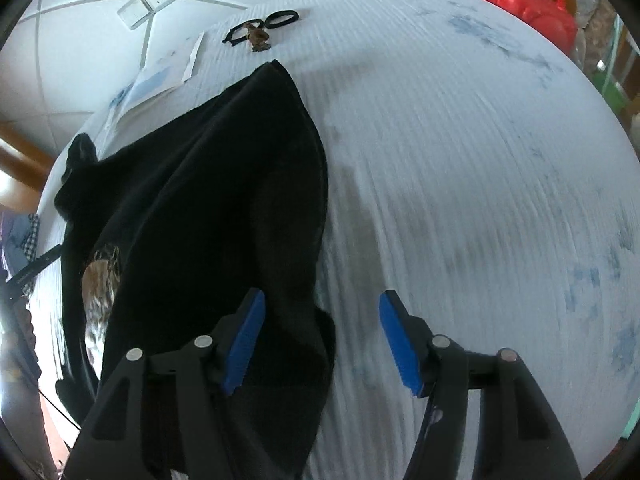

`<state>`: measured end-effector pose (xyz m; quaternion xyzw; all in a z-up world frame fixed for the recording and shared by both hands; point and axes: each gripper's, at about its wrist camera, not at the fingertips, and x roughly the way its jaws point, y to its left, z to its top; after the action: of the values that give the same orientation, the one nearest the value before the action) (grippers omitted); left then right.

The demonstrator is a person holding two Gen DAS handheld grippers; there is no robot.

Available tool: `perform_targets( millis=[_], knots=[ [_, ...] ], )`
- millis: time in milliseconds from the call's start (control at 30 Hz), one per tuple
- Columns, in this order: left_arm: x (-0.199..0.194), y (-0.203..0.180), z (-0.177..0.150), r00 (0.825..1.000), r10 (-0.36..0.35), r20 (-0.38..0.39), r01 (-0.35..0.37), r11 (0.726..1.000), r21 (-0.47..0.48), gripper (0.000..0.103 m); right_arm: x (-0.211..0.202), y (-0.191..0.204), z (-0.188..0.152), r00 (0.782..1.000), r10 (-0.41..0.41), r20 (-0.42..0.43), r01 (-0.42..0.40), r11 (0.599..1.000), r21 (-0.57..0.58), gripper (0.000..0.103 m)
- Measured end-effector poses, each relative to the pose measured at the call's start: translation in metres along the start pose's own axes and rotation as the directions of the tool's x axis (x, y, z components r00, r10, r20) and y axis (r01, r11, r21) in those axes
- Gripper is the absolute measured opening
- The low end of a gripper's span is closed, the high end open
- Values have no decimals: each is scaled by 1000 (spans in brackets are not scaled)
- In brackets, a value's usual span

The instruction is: Fold clothes

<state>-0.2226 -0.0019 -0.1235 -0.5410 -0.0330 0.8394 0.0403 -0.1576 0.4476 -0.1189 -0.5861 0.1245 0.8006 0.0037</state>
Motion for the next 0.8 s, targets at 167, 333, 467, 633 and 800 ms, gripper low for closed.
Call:
perform_targets(
  millis=[167,333,467,633,800],
  knots=[
    [17,-12,4,999,34,18,-35,995,97,49,9,17,6,999,-40,28,41,999,-36,81],
    [16,-14,5,1000,30,11,-31,993,112,42,30,43,6,990,-139,-18,136,981,-138,56],
    [7,-13,4,997,72,24,-74,994,80,12,14,44,1,982,-189,-1,186,966,-182,10],
    [-7,4,5,988,143,49,-143,990,-6,16,-4,6,-14,971,-239,-33,233,964,-124,10],
    [-13,22,8,997,-66,-45,62,994,-93,26,-16,-39,-29,960,-267,-80,265,964,-37,36]
  ],
)
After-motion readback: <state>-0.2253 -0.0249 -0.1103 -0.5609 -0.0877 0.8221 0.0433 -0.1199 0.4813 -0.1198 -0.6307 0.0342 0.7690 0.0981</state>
